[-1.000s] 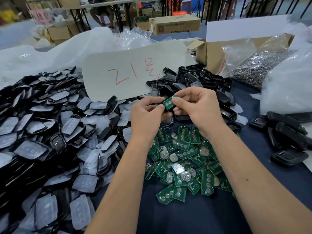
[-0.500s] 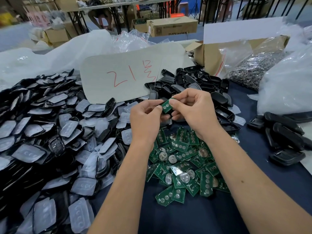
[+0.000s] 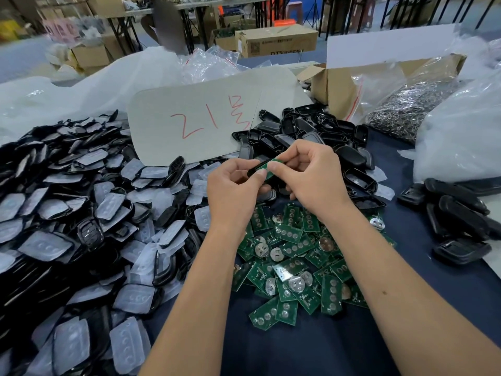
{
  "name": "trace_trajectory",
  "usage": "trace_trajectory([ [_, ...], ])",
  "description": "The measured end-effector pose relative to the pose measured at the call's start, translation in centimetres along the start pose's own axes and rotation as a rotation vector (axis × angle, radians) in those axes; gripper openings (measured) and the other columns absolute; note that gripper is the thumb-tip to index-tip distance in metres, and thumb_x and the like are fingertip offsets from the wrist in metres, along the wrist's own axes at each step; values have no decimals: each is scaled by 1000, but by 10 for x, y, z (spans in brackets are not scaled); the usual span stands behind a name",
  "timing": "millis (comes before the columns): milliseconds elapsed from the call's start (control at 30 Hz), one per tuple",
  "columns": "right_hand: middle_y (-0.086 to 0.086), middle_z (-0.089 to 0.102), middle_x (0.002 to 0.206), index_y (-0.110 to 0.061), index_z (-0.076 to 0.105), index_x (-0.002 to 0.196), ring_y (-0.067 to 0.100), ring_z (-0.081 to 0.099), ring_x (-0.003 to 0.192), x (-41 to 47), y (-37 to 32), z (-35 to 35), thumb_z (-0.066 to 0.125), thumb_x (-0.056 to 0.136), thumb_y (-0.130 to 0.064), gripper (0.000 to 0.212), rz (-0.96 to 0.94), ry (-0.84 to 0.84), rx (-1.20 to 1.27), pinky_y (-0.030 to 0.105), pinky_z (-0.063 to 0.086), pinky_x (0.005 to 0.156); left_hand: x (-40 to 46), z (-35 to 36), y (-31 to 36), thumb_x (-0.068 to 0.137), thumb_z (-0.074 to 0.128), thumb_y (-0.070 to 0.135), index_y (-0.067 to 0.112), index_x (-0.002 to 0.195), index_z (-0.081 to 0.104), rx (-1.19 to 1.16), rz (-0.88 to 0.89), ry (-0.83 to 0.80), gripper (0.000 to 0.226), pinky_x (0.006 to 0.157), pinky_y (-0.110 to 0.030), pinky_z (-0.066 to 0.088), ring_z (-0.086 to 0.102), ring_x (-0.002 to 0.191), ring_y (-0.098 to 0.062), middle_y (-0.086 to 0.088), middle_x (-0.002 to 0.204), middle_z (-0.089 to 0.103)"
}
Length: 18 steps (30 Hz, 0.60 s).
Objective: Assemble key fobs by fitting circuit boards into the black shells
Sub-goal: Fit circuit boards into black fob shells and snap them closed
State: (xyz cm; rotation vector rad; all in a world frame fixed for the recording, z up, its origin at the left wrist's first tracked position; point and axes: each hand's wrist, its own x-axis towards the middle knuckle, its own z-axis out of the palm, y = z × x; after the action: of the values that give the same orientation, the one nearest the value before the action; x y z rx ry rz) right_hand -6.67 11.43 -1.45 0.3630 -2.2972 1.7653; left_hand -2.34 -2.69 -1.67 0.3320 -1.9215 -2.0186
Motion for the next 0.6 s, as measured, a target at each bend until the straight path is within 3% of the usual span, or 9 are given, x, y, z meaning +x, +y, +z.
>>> trace_trajectory([
  [100, 11, 69, 71, -8, 71, 82, 14, 58, 59, 1, -4, -1, 85, 85, -14, 16, -19, -45, 14, 32, 53, 58, 0, -3, 1, 90, 76, -1, 10, 94, 73, -16, 16, -17, 12, 64, -31, 62, 71, 59, -19, -11, 81, 77],
  [233, 4, 55, 61, 0, 69, 85, 5, 46, 48, 3, -5, -5, 84, 86, -10, 17, 5, -125, 98, 19, 40, 49, 0, -7, 1, 88, 77, -4, 11, 92, 73, -27, 21, -39, 16, 60, -27, 60, 72, 58, -21, -8, 78, 77],
  [367, 9, 65, 66, -13, 70, 81, 10, 53, 55, -1, -6, 3, 87, 84, -19, 18, -28, -28, -18, 29, 47, 53, 3, -9, 0, 87, 77, -5, 11, 93, 74, -75, 17, -40, 17, 59, -23, 58, 72, 59, -19, -8, 79, 76],
  [500, 0, 60, 62, -17, 58, 89, 4, 46, 51, -4, -5, 9, 89, 80, -31, 36, -76, 34, -151, 15, 39, 54, 5, -14, -1, 88, 77, -4, 11, 93, 74, -57, 16, -39, 17, 61, -23, 58, 71, 59, -18, -8, 79, 75],
  [600, 0, 57, 65, -19, 59, 96, 4, 43, 52, -2, -2, 0, 90, 79, -37, 40, -59, -6, -170, 18, 41, 54, 7, -20, -2, 88, 77, -3, 14, 92, 75, -13, 34, -82, 18, 62, -23, 57, 70, 60, -20, -11, 82, 77],
])
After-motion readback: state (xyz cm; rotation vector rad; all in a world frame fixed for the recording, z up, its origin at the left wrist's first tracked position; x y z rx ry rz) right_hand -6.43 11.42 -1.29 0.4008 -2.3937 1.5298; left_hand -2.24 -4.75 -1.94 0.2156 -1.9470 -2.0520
